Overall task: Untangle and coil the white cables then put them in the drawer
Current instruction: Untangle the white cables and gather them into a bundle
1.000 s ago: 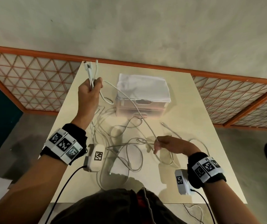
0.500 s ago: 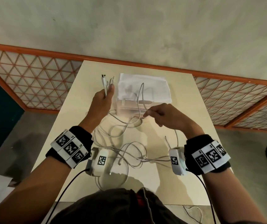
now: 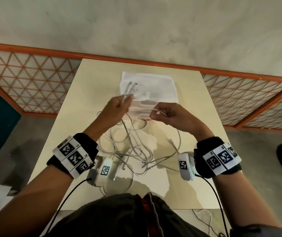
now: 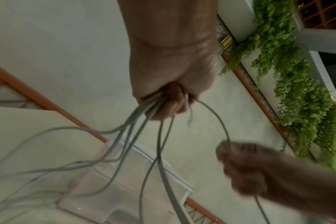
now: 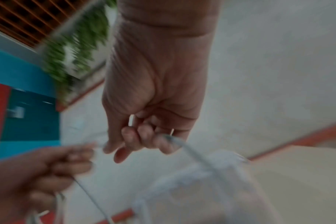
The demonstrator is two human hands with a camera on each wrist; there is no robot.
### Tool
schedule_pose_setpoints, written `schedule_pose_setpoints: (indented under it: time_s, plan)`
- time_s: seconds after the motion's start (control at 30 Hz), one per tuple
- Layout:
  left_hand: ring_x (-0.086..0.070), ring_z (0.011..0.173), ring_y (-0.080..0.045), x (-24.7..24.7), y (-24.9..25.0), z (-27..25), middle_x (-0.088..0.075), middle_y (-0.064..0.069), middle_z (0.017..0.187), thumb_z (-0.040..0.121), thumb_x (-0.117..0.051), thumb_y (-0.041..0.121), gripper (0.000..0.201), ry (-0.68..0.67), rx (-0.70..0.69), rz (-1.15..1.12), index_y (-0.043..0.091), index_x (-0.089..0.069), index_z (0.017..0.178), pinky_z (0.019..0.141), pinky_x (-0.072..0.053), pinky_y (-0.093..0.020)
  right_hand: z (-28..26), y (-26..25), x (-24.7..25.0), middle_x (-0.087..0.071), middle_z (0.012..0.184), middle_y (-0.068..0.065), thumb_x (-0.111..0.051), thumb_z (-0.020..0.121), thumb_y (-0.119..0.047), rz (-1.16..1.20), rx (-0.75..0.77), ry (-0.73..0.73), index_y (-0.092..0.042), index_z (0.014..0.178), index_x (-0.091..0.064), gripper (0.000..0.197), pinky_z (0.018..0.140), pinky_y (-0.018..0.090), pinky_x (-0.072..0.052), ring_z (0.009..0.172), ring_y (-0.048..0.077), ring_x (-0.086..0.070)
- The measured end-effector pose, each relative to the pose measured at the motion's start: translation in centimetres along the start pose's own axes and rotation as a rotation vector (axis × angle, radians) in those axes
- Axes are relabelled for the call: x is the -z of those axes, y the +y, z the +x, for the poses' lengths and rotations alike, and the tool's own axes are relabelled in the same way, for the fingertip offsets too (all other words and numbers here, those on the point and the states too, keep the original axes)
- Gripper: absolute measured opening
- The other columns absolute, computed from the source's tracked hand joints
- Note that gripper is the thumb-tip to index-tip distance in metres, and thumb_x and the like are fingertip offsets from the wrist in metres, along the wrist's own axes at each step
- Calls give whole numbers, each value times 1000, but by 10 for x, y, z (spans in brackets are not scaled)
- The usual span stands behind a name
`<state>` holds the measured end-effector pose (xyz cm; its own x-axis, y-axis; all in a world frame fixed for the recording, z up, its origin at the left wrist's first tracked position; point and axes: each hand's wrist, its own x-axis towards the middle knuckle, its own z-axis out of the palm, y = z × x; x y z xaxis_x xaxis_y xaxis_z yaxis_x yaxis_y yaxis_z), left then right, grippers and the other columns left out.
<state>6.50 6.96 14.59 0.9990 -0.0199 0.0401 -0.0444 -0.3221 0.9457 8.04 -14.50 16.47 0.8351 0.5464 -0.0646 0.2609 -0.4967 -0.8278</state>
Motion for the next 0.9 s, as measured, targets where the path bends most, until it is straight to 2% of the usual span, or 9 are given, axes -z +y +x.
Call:
schedule_pose_setpoints:
  time_s: [0.1,0.17,0.27,0.37,0.53,0.6,0.7,0.8,0.9]
  plan:
    - [-26,37,-3,15,-1,9,-29,6,52,101,-38,38,44,318,2,-127,24,-33,59,41,-23,-21,-19,60,-1,-52,63,-10,-47,97,-8,-13,-152,-31,-11,85,-58,17,60,18,-40,53,0,-47]
    - [-26,41,-7,25,-3,14,-29,3,54,100,-37,39,43,393,-4,-122,23,-33,60,45,-23,-26,-34,89,-7,-55,69,-2,-40,99,-5,-34,-268,-71,-16,80,-55,27,63,15,-41,55,-5,-51]
    - [-31,49,-14,24,-5,15,-34,-1,55,100,-39,38,44,393,-78,-3,20,-35,60,50,-26,-30,-47,102,-13,-61,72,2,-32,102,-10,-41,-383,-68,-10,77,-50,30,55,6,-39,53,-7,-55]
    - [-35,50,-10,14,-7,11,-37,1,54,97,-46,38,44,392,-127,123,18,-36,59,52,-28,-27,-46,100,-12,-62,66,6,-29,103,-13,53,-428,105,-8,80,-47,29,49,10,-41,45,-2,-57]
    - [-38,49,-16,10,-8,2,-38,5,49,86,-65,37,47,301,-90,388,20,-35,55,49,-27,-31,-34,100,0,-57,62,-8,-55,94,-22,-124,-338,355,-10,84,-65,19,48,7,-38,48,1,-52]
    - [-43,57,-22,11,-9,0,-43,6,52,82,-69,38,41,283,-55,499,17,-42,59,47,-28,-29,-24,104,-8,-59,65,1,-54,94,-14,-78,-378,293,-6,90,-67,16,46,7,-38,45,4,-53]
    - [-51,63,-26,13,-11,-2,-50,4,56,80,-70,45,40,289,-23,593,16,-48,63,50,-27,-30,-14,116,-31,-67,86,18,-43,91,5,-89,-455,-8,3,109,-61,26,48,7,-43,46,-6,-59]
    - [-58,72,-32,16,-17,-1,-60,-4,68,78,-71,43,37,281,4,659,14,-51,66,54,-28,-30,-13,136,-42,-64,106,19,-47,89,2,-238,-565,-64,2,116,-59,30,67,11,-48,84,11,-66]
    - [-56,70,-29,16,-23,-3,-55,1,63,78,-71,46,42,260,58,662,15,-47,62,49,-27,-30,-23,158,-44,-48,127,19,-57,88,-11,-465,-689,30,-3,126,-46,40,100,40,-37,124,36,-43]
